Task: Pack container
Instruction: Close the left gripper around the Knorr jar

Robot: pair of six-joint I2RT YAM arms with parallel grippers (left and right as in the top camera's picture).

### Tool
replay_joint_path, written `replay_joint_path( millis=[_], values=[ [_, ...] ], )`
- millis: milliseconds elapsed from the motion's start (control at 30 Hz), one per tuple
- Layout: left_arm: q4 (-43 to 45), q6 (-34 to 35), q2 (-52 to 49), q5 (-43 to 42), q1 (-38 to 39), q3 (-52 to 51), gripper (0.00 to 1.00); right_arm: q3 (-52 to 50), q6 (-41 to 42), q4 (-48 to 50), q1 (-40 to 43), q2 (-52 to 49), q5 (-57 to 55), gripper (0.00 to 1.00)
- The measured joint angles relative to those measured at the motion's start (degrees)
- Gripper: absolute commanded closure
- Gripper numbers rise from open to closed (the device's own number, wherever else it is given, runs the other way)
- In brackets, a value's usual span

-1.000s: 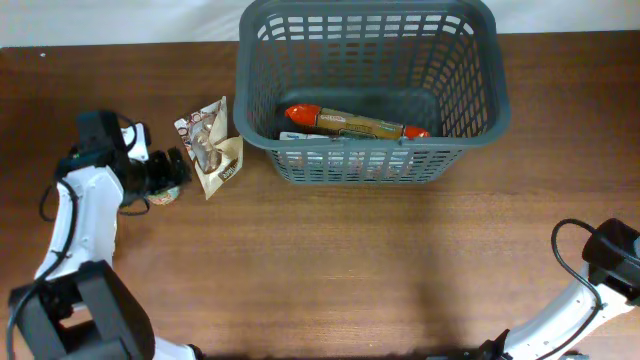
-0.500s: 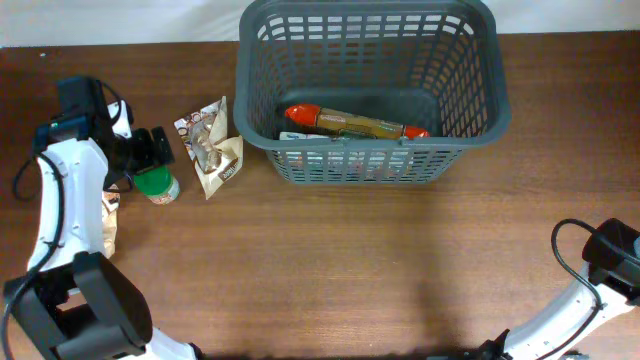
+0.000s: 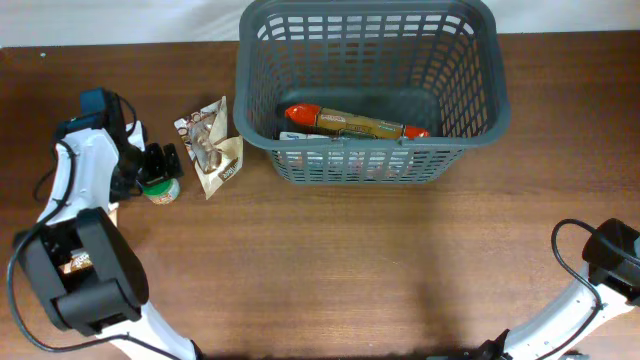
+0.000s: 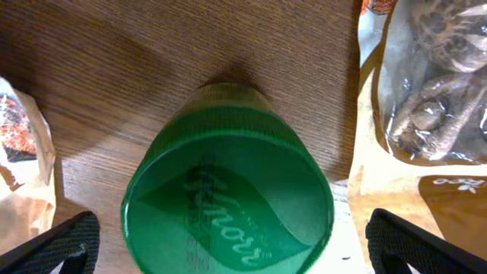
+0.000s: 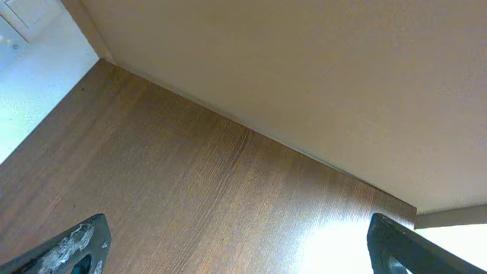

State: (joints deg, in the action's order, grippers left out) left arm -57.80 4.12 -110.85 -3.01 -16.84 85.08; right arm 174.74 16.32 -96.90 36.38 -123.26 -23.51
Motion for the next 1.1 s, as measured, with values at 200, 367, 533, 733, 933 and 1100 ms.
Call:
replay_joint_path(
  millis=[200, 367, 533, 733, 933, 1100],
  values=[
    [0.0, 0.0, -1.99, 0.0, 0.0, 0.0, 0.0, 0.0, -0.07, 0.0, 0.0, 0.0, 0.02, 0.01],
    [0.68, 0.0, -2.69, 0.0, 0.0, 0.0, 0.03, 0.0, -0.04, 0.0, 0.0, 0.0, 0.02, 0.01],
    [1.49, -0.39, -2.69, 0.07, 0.0, 0.0, 0.31, 0.0, -0.04, 0.0, 0.0, 0.0, 0.02, 0.01],
    [1.51, -0.37, -2.69, 0.02, 0.0, 0.0, 0.31, 0.0, -0.04, 0.0, 0.0, 0.0, 0.0, 0.01],
    [1.49, -0.39, -2.69, 0.02, 0.0, 0.0, 0.31, 0.0, -0.07, 0.0, 0.0, 0.0, 0.02, 0.01],
    [1.49, -0.37, -2.69, 0.02, 0.0, 0.0, 0.31, 0.0, 0.0, 0.0, 0.0, 0.0, 0.02, 0.01]
  ],
)
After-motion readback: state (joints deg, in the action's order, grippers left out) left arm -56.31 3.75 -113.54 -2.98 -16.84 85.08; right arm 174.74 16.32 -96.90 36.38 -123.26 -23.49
